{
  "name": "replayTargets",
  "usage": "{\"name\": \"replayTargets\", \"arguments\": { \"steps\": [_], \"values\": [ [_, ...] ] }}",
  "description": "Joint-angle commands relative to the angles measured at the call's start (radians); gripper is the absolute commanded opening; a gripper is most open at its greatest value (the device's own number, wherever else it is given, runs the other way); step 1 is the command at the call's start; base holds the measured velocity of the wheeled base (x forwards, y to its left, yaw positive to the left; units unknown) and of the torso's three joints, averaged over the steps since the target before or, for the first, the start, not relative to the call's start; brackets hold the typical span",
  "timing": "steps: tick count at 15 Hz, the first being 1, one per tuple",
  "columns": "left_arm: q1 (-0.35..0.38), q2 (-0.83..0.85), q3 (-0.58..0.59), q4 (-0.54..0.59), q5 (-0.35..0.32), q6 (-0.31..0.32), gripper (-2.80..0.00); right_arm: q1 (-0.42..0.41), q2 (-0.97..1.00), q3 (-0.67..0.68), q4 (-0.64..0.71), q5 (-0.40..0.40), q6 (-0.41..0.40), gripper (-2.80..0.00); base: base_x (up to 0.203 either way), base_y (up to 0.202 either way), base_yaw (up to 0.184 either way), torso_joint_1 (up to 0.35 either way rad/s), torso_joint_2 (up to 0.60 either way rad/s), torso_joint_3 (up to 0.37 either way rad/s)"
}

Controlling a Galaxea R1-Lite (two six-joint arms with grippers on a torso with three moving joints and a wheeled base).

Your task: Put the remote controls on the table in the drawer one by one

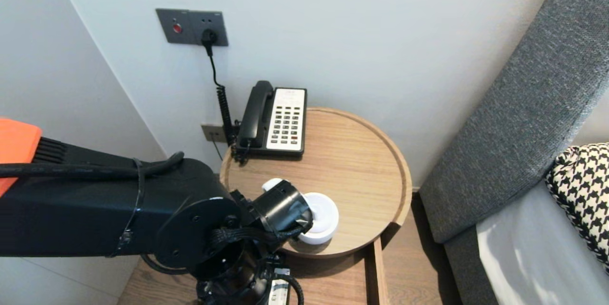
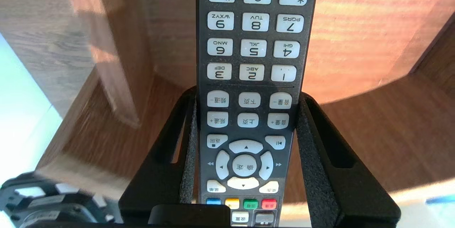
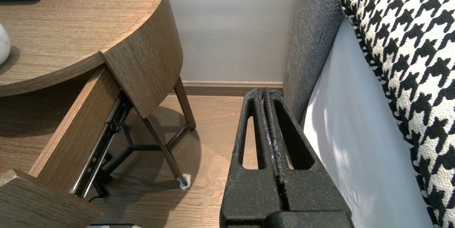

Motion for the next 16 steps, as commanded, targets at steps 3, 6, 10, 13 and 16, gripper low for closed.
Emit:
{"name": "replayTargets", "arguments": {
  "steps": [3,6,10,13,16],
  "values": [
    [0.006,0.042,-0.022,-0.027,0.005,-0.007,-2.8,0.0,0.0,0.026,-0.001,0.0,0.0,-2.8,0.0,0.0,0.0,0.0,0.0,0.0],
    [0.014,0.058,-0.061,-0.026,0.005,-0.006,-2.8,0.0,0.0,0.026,-0.001,0.0,0.0,-2.8,0.0,0.0,0.0,0.0,0.0,0.0],
    [0.021,0.074,-0.074,-0.038,0.006,-0.006,-2.8,0.0,0.0,0.026,-0.001,0.0,0.0,-2.8,0.0,0.0,0.0,0.0,0.0,0.0],
    [0.022,0.082,-0.053,-0.086,0.018,-0.007,-2.8,0.0,0.0,0.026,-0.001,0.0,0.0,-2.8,0.0,0.0,0.0,0.0,0.0,0.0],
    [0.021,0.082,-0.002,-0.169,0.079,-0.002,-2.8,0.0,0.0,0.026,0.0,0.0,0.0,-2.8,0.0,0.0,0.0,0.0,0.0,0.0]
  ]
}}
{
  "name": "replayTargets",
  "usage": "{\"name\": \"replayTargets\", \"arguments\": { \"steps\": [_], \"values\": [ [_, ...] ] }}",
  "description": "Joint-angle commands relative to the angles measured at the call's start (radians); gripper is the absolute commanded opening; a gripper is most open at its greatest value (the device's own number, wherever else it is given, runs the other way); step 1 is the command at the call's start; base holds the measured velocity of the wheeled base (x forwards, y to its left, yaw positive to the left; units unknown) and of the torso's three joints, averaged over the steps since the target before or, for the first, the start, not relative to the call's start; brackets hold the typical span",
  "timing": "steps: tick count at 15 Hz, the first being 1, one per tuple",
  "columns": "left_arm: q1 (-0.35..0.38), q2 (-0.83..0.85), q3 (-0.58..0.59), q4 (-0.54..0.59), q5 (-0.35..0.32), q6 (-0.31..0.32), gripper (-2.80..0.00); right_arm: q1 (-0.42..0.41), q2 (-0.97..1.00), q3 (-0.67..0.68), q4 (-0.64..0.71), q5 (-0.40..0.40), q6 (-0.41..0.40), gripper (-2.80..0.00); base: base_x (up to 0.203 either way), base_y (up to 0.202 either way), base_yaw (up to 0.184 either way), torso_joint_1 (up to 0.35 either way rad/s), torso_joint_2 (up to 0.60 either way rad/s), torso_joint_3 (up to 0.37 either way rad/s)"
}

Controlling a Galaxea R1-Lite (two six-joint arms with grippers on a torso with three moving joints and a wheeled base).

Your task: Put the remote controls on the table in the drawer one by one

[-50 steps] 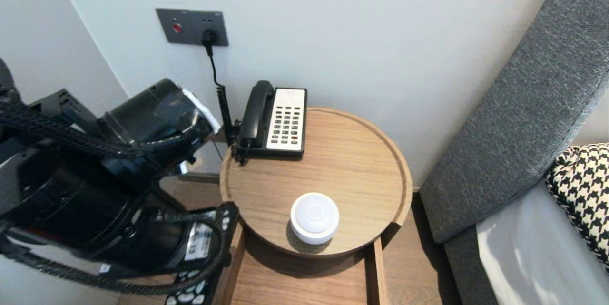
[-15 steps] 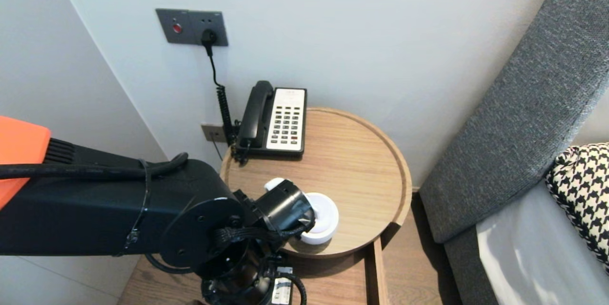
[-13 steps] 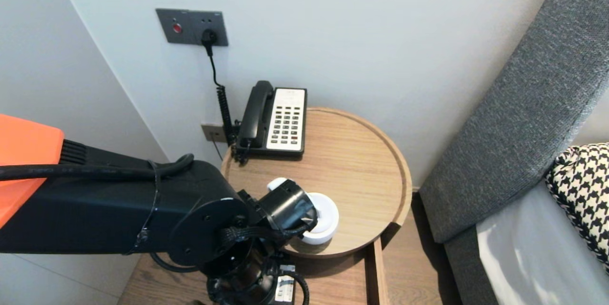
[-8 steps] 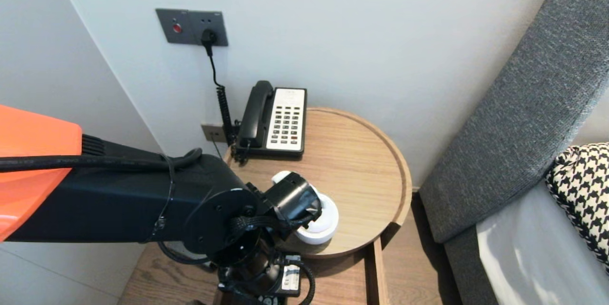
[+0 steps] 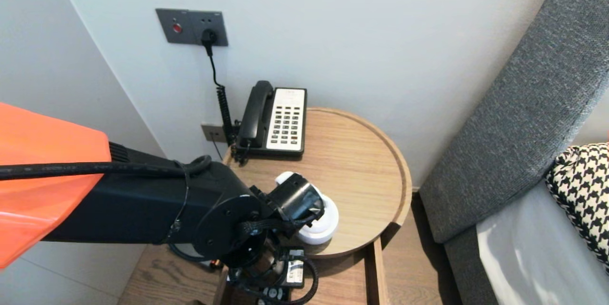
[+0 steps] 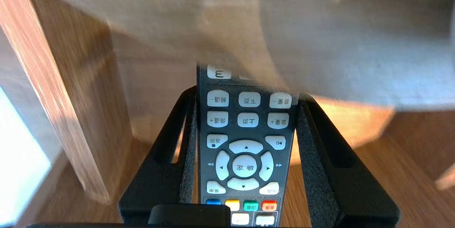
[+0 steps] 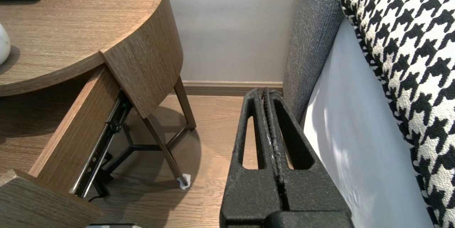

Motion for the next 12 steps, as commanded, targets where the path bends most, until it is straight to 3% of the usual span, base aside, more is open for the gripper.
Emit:
{"name": "replayTargets", "arguments": {
  "steps": [1,12],
  "values": [
    [-0.001,-0.002,0.049,-0.056,0.028,-0.003,-2.8,0.001,0.0,0.026,-0.001,0.0,0.0,-2.8,0.0,0.0,0.0,0.0,0.0,0.0],
    [-0.001,-0.027,0.277,-0.372,0.099,0.008,-2.8,0.001,0.0,0.026,-0.001,0.0,0.0,-2.8,0.0,0.0,0.0,0.0,0.0,0.0]
  ]
}}
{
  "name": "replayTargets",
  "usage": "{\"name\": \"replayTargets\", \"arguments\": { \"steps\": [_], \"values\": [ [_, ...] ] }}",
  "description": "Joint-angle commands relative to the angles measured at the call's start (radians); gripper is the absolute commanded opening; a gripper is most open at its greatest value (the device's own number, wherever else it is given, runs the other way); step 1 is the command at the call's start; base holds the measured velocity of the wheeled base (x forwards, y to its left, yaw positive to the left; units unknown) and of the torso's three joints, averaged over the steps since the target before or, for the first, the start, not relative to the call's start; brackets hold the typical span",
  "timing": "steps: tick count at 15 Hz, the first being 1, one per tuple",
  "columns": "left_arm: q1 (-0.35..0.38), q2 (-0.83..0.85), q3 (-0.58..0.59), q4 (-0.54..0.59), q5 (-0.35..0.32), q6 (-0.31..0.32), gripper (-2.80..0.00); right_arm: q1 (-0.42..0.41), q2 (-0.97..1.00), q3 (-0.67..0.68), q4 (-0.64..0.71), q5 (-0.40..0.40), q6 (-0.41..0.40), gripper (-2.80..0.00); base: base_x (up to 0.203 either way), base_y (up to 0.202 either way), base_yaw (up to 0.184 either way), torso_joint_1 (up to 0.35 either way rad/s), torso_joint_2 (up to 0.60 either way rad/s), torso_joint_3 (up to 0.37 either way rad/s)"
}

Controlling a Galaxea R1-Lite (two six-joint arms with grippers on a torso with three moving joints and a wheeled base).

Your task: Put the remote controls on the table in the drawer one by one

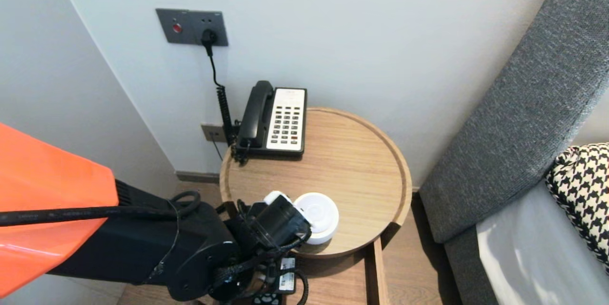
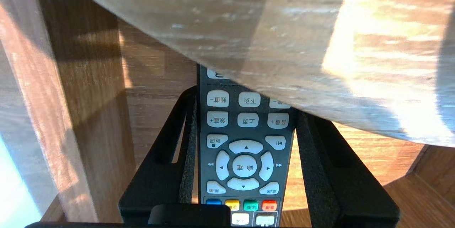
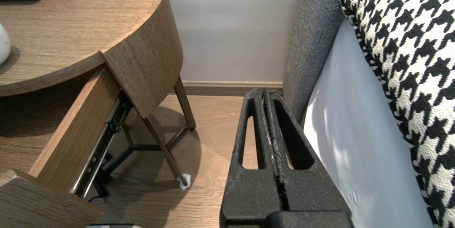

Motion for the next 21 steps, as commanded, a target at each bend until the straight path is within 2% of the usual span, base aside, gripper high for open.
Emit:
{"name": "replayTargets", "arguments": {
  "steps": [1,5,21],
  "values": [
    [0.001,-0.001,0.043,-0.063,0.002,-0.005,-2.8,0.0,0.0,0.026,-0.001,0.0,0.0,-2.8,0.0,0.0,0.0,0.0,0.0,0.0],
    [0.009,0.013,0.072,-0.129,0.03,-0.004,-2.8,0.0,0.0,0.026,-0.001,0.0,0.0,-2.8,0.0,0.0,0.0,0.0,0.0,0.0],
    [0.034,0.051,0.129,-0.223,0.03,0.021,-2.8,0.0,0.0,0.026,-0.001,0.0,0.0,-2.8,0.0,0.0,0.0,0.0,0.0,0.0]
  ]
}}
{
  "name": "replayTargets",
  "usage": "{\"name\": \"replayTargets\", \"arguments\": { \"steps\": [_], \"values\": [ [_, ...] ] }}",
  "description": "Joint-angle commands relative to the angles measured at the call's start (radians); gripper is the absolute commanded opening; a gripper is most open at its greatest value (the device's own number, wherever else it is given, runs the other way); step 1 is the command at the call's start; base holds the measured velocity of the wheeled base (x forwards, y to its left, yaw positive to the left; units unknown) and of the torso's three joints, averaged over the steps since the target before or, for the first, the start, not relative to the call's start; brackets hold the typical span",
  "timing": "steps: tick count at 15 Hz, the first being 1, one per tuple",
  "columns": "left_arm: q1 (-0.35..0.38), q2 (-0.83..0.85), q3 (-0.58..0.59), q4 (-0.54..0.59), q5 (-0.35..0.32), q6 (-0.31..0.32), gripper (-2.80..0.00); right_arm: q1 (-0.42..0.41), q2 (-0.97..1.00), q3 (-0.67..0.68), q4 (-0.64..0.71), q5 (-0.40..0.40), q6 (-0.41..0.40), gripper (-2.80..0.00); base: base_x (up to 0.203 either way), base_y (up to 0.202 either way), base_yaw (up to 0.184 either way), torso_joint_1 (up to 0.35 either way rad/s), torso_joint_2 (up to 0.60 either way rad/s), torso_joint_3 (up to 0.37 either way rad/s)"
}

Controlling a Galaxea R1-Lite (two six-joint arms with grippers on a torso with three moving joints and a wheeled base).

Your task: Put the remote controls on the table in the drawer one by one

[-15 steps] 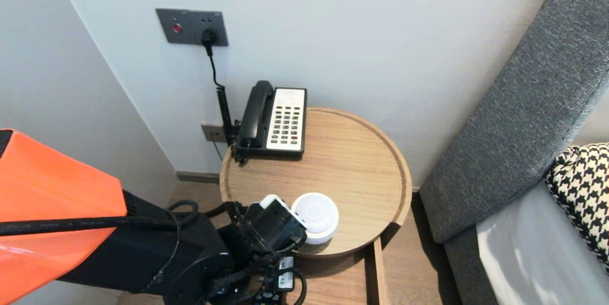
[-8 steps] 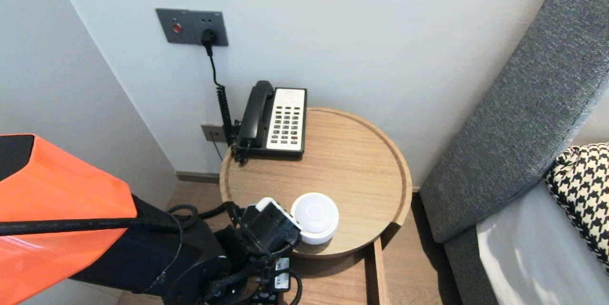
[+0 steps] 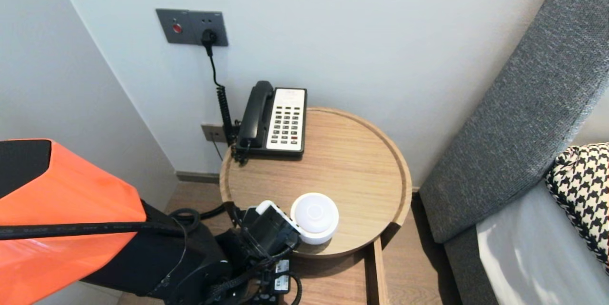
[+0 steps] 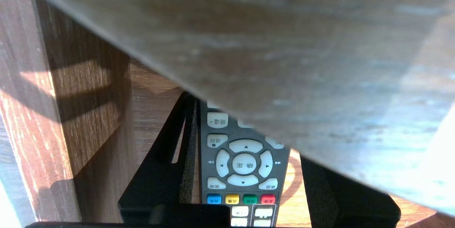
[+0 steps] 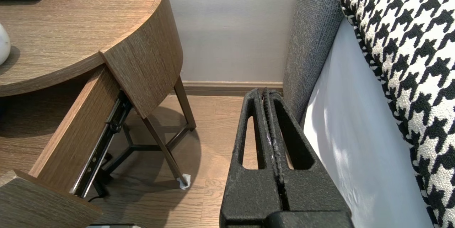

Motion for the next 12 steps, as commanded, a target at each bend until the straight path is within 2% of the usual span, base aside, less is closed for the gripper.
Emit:
{"name": "replayTargets", "arguments": {
  "steps": [1,4,5,12],
  "values": [
    [0.0,0.008,0.004,0.001,0.001,-0.005,-2.8,0.0,0.0,0.026,-0.001,0.0,0.0,-2.8,0.0,0.0,0.0,0.0,0.0,0.0],
    [0.0,0.008,0.006,0.001,0.001,-0.003,-2.8,0.0,0.0,0.026,-0.001,0.0,0.0,-2.8,0.0,0.0,0.0,0.0,0.0,0.0],
    [0.0,0.006,0.004,0.001,0.001,-0.003,0.0,0.0,0.0,0.026,-0.001,0.0,0.0,-2.8,0.0,0.0,0.0,0.0,0.0,0.0],
    [-0.003,-0.056,-0.002,0.001,0.004,-0.001,0.0,0.0,0.0,0.026,-0.001,0.0,0.0,-2.8,0.0,0.0,0.0,0.0,0.0,0.0]
  ]
}}
